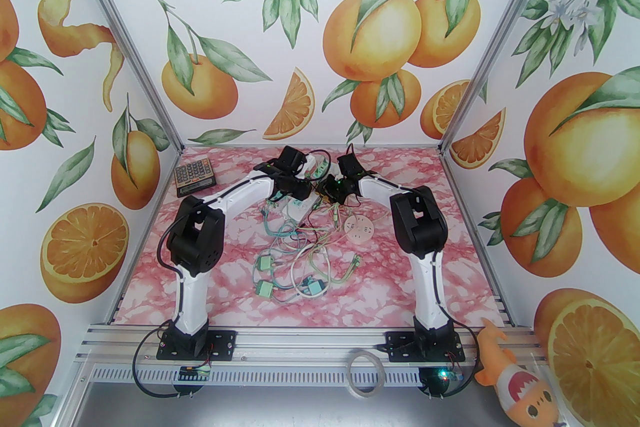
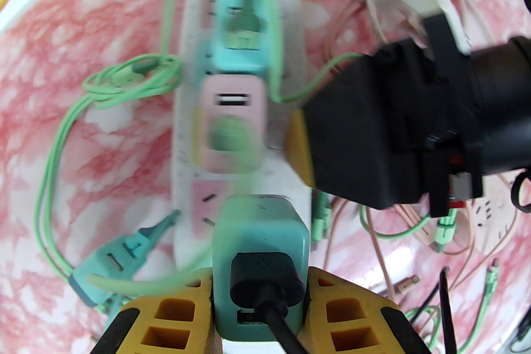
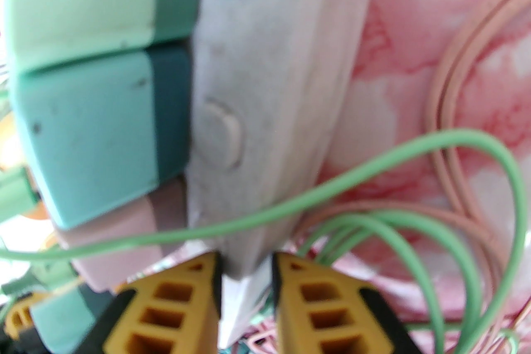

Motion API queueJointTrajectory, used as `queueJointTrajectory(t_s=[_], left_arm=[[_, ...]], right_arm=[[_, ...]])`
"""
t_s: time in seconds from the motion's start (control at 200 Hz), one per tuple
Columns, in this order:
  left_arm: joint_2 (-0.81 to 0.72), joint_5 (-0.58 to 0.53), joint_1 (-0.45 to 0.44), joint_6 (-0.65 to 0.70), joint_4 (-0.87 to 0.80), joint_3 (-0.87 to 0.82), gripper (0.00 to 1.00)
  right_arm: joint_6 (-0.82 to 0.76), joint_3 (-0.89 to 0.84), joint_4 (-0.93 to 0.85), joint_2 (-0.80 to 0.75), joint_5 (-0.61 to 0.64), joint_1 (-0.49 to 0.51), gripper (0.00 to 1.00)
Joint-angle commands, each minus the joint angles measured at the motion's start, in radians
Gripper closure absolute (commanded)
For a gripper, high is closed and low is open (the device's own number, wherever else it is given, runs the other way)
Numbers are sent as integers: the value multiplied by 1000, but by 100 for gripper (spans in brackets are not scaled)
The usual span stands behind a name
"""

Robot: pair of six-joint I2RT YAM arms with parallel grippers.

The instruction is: Pull the plug off the socket

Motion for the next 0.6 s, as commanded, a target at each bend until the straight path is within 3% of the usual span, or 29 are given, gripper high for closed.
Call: queueJointTrajectory(t_s=[0.0,0.305,0.595], left_arm=[[-79,-44,-2,15,-14,12,80],[-238,-88,28,-46,-13,-73,80],[-492,-173,160,-144,-42,-281,80]], right_arm=[[-13,-62,-146,44,117,-3,74],[-12,-61,-136,46,117,-3,74],[-7,-31,-133,63,108,-4,74]])
